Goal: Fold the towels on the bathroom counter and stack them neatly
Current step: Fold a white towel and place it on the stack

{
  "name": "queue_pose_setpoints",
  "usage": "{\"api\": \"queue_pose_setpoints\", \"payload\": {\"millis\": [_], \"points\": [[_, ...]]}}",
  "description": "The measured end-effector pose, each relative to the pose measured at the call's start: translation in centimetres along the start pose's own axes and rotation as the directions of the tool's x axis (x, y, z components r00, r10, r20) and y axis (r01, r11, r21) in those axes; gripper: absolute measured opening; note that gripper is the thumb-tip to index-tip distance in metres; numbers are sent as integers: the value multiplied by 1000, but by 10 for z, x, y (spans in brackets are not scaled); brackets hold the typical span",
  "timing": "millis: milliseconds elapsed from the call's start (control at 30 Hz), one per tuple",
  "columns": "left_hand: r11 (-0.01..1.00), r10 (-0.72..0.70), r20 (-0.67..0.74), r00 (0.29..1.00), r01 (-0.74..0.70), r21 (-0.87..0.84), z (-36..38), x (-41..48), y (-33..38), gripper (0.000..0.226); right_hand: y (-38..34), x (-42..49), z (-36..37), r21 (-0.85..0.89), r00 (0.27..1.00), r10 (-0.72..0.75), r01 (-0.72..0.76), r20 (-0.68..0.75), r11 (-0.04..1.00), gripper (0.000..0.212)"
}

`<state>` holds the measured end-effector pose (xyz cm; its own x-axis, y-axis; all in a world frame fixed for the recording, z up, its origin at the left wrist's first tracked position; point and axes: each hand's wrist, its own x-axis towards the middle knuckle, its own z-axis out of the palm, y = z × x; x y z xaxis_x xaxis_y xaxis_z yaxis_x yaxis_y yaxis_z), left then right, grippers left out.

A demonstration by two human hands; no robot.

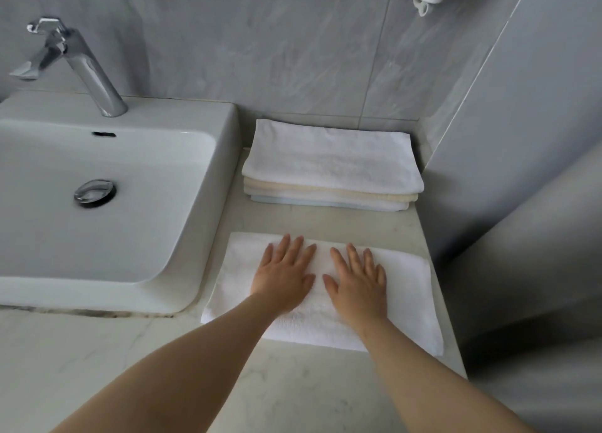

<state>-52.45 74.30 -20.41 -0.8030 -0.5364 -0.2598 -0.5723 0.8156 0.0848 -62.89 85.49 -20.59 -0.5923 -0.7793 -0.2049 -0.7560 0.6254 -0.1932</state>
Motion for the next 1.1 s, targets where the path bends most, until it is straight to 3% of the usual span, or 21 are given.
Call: {"api": "queue_pose_setpoints", "payload": {"millis": [100,200,333,500,633,833,967,1100], "points": [[999,-34,46,998,32,30,7,5,-17,68,17,4,1,-16,997,47,-46,67,999,63],[996,-86,-3,996,86,5,10,4,-40,88,43,3,1,-37,993,113,-113,16,993,66],[991,-132,-47,990,132,-23,10,-1,-60,95,65,0,2,-30,979,198,-199,-42,980,71],[942,-309,-57,949,298,-151,10,-7,-64,59,79,-8,4,81,932,355,-349,-73,933,72],[893,-399,-79,914,367,-262,10,-16,-61,58,82,-19,6,80,876,471,-465,-104,882,74],[728,-651,-115,750,573,-377,7,-39,-44,83,75,-34,1,9,804,549,-562,-227,827,62],[561,-734,81,675,669,-488,2,-43,-45,82,74,-33,-6,138,773,612,-596,-166,791,66],[384,-688,263,676,646,-660,-12,-41,-54,73,75,-33,-14,302,776,631,-602,3,739,63]]}}
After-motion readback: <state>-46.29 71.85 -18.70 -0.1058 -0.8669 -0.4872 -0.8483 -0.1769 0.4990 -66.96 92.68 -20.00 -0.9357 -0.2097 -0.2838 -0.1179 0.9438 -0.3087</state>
